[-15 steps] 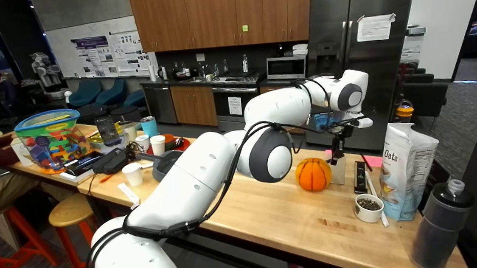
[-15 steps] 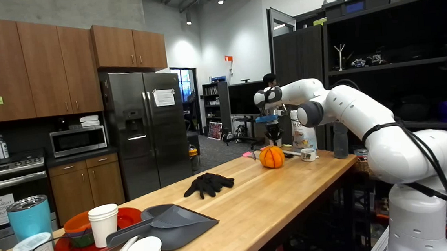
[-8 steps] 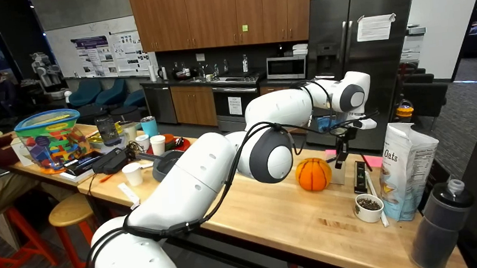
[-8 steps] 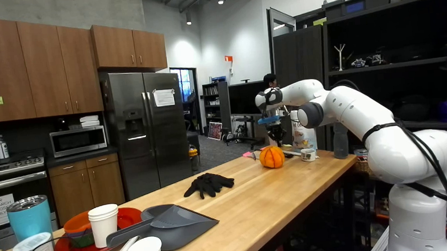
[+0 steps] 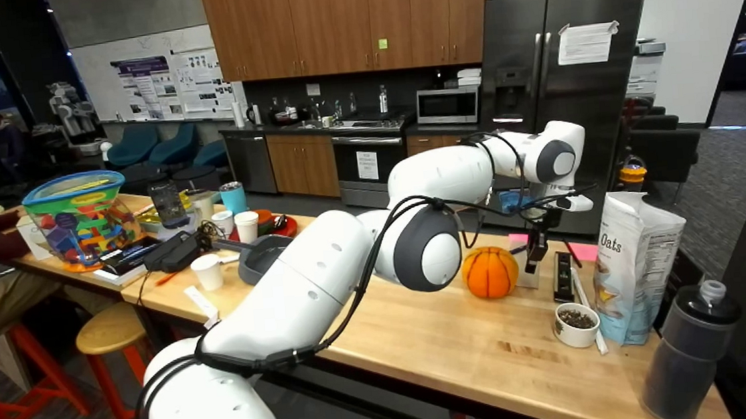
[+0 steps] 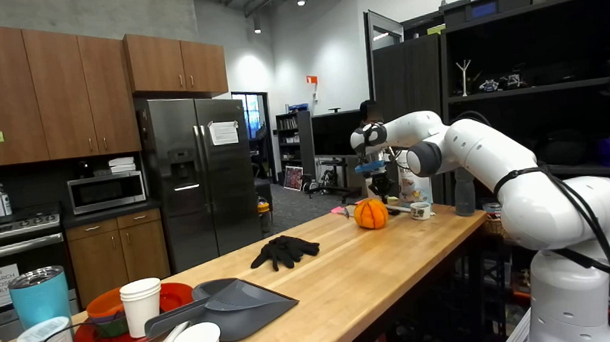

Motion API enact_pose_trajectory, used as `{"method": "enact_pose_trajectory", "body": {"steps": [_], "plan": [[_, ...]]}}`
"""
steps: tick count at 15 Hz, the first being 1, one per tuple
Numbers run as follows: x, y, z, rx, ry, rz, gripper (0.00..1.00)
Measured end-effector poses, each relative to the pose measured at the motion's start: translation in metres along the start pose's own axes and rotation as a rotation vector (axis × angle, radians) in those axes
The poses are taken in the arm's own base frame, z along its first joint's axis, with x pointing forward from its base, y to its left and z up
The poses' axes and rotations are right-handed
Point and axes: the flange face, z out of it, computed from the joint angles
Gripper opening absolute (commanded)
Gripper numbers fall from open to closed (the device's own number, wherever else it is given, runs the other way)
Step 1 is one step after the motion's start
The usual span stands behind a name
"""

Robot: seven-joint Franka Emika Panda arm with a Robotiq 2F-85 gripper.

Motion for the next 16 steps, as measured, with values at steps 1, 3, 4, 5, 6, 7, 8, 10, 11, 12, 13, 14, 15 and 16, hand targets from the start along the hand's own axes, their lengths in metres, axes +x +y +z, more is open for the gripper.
{"method": "enact_pose_trajectory", "body": {"steps": [1,3,4,5,6,7,8,10,11,12,13,14,15,16], "plan": [[-0.005,-0.004,-0.002,0.011,-0.001,-0.025,0.00],[-0.016,-0.013,-0.008,0.038,0.003,-0.064,0.00],[-0.022,-0.018,-0.009,0.047,0.006,-0.076,0.00],[-0.027,-0.022,-0.009,0.051,0.007,-0.085,0.00],[-0.032,-0.025,-0.007,0.049,0.006,-0.089,0.00],[-0.035,-0.028,-0.004,0.041,0.002,-0.087,0.00],[-0.038,-0.030,0.001,0.031,-0.003,-0.079,0.00],[-0.039,-0.033,0.011,0.013,-0.014,-0.059,0.00],[-0.039,-0.033,0.015,0.003,-0.020,-0.048,0.00],[-0.039,-0.032,0.018,-0.007,-0.026,-0.042,0.00],[-0.040,-0.032,0.018,-0.014,-0.031,-0.040,0.00],[-0.042,-0.031,0.017,-0.019,-0.034,-0.041,0.00],[-0.044,-0.032,0.015,-0.020,-0.034,-0.045,0.00],[-0.049,-0.033,0.011,-0.018,-0.031,-0.051,0.00]]}}
